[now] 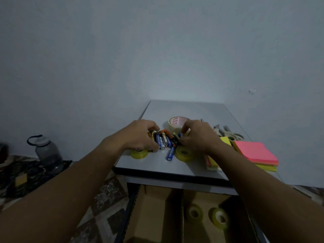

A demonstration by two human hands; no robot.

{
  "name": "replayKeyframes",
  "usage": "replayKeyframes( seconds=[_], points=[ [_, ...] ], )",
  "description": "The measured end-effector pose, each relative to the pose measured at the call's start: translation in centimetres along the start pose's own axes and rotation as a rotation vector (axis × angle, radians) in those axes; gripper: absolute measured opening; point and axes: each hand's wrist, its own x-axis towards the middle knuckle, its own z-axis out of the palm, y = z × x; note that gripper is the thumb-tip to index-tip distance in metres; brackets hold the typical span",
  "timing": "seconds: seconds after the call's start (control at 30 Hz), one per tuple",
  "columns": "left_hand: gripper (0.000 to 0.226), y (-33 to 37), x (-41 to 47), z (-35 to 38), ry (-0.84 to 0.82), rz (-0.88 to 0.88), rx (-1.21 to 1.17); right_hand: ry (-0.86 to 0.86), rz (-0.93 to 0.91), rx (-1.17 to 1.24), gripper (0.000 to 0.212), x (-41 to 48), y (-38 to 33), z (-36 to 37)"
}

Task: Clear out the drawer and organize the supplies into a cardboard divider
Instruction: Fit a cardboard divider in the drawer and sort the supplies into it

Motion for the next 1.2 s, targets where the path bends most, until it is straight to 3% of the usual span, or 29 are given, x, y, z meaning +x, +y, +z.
replayKeyframes(
  seconds=[0.2,0.6,1.0,1.2],
  points=[
    [0.045,0.3,0.2,0.7,0.026,0.032,-0.005,0.029,-0.009,-0.021,0.018,0.3,-0.2,0.2],
    [0.047,-0.1,1.0,0.6,0.006,0.073,0.058,0.165,0.086,0.129,0.016,0.1,-0.1,0.6],
    [0.047,-0.3,1.2,0.2,0.005,0.114,0.063,0.139,0.102,0.163,0.016,0.2,0.4,0.4],
    [0.041,-0.6,1.1,0.2,0.053,0.14,0.027,0.146,0.035,0.162,0.004,-0.2,-0.5,0.5]
  ],
)
